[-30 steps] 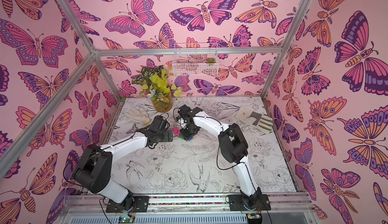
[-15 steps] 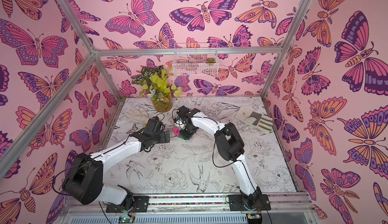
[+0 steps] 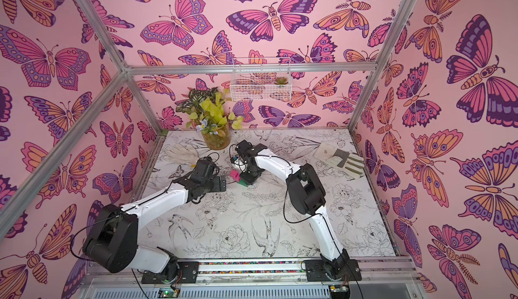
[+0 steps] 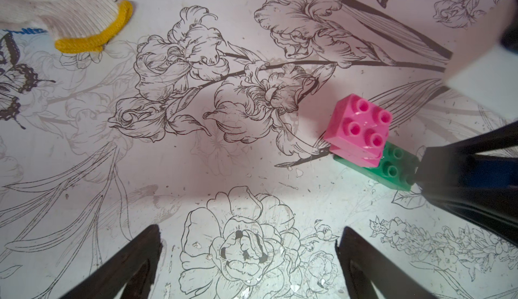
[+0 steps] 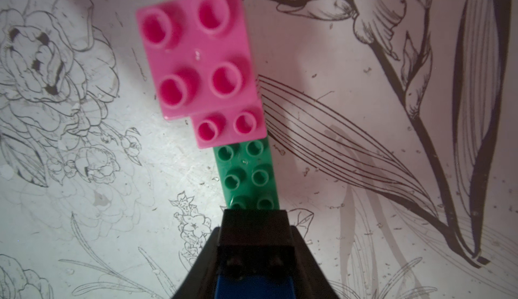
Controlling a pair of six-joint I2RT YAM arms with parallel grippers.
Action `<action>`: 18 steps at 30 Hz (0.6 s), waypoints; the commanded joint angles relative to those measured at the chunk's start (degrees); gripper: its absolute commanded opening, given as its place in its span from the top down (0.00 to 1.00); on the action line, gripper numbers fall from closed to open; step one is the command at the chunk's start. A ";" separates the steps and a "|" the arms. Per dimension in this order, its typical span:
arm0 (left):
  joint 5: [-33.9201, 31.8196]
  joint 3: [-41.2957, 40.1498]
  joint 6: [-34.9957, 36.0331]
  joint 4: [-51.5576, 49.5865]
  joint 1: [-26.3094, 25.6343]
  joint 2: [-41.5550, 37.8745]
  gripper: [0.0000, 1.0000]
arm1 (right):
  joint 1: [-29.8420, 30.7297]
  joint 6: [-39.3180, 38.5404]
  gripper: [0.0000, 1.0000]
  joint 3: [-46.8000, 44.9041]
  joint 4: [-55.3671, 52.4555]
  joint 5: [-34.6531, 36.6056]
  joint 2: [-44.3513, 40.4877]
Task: Assemble the letter v with lego
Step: Assemble the lego brick with the lego brick.
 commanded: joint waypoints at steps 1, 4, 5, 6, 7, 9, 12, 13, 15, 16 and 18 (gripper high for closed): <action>0.58 -0.96 0.59 0.95 0.45 -0.84 0.00 | 0.49 -2.08 0.83 1.38 -1.58 1.14 1.20; 0.74 -1.05 0.59 0.88 0.40 -1.09 0.00 | 0.46 -2.70 0.83 1.55 -1.27 2.28 1.78; 0.91 -1.05 0.59 0.84 0.40 -1.11 0.00 | 0.44 -2.94 0.83 1.64 -1.27 2.34 2.00; 0.88 -1.05 0.59 0.85 0.40 -1.29 0.00 | 0.42 -2.98 0.83 1.75 -1.24 2.50 2.39; 0.84 -1.05 0.68 0.75 0.41 -1.34 0.00 | 0.48 -3.07 0.83 1.90 -1.36 2.37 2.78; 0.84 -0.96 0.85 0.70 0.41 -1.39 0.00 | 0.48 -3.15 0.83 2.16 -1.28 2.23 3.46; 0.82 -1.03 0.86 0.61 0.41 -1.46 0.00 | 0.50 -3.15 0.83 2.21 -0.61 2.13 3.95; 0.83 -0.96 0.86 0.58 0.40 -1.40 0.00 | 0.56 -3.15 0.83 2.32 -0.48 2.23 4.07; 0.92 -0.96 0.90 0.60 0.40 -1.40 0.00 | 0.52 -3.41 0.83 2.58 -0.96 2.26 4.21; 0.88 -0.96 0.86 0.58 0.40 -1.33 0.00 | 0.53 -3.54 0.83 2.56 -1.08 2.13 4.30; 0.92 -0.87 0.84 0.64 0.40 -1.11 0.00 | 0.62 -3.55 0.83 2.46 -1.36 1.79 4.28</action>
